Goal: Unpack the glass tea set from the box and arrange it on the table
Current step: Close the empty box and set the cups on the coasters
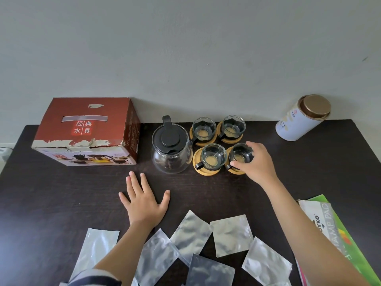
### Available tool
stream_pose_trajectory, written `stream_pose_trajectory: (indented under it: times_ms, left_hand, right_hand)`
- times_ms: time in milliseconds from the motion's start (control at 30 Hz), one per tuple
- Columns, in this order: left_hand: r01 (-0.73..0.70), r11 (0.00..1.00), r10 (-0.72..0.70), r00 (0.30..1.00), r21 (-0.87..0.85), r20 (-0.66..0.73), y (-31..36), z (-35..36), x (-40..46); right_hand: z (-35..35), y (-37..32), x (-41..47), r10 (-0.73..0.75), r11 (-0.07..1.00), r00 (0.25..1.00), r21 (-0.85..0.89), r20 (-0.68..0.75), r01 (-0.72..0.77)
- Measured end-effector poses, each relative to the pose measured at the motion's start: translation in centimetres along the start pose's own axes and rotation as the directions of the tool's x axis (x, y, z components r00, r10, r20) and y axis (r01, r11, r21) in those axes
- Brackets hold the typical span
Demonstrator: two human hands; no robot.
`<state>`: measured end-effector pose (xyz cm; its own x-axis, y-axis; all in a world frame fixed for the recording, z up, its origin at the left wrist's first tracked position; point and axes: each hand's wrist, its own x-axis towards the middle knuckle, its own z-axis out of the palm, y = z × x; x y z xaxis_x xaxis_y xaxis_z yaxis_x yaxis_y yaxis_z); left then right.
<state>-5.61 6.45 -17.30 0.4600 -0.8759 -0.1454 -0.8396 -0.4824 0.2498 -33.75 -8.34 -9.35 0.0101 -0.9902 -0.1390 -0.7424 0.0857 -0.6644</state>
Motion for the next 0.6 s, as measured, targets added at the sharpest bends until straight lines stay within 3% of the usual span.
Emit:
stream_pose_trajectory:
  times_ms: [467, 600]
  left_hand:
    - [0.014, 1.000, -0.013, 0.997, -0.011, 0.076, -0.5, -0.9, 0.0]
    - [0.059, 0.974, -0.042, 0.996, -0.218, 0.078, 1.0, -2.1, -0.6]
  right_hand:
    - [-1.9, -1.5, -1.6, 0.008, 0.998, 0.999, 0.058, 0.049, -0.011]
    - [-5.1, -1.0, -3.2, -0.020, 1.000, 0.999, 0.022, -0.030, 0.020]
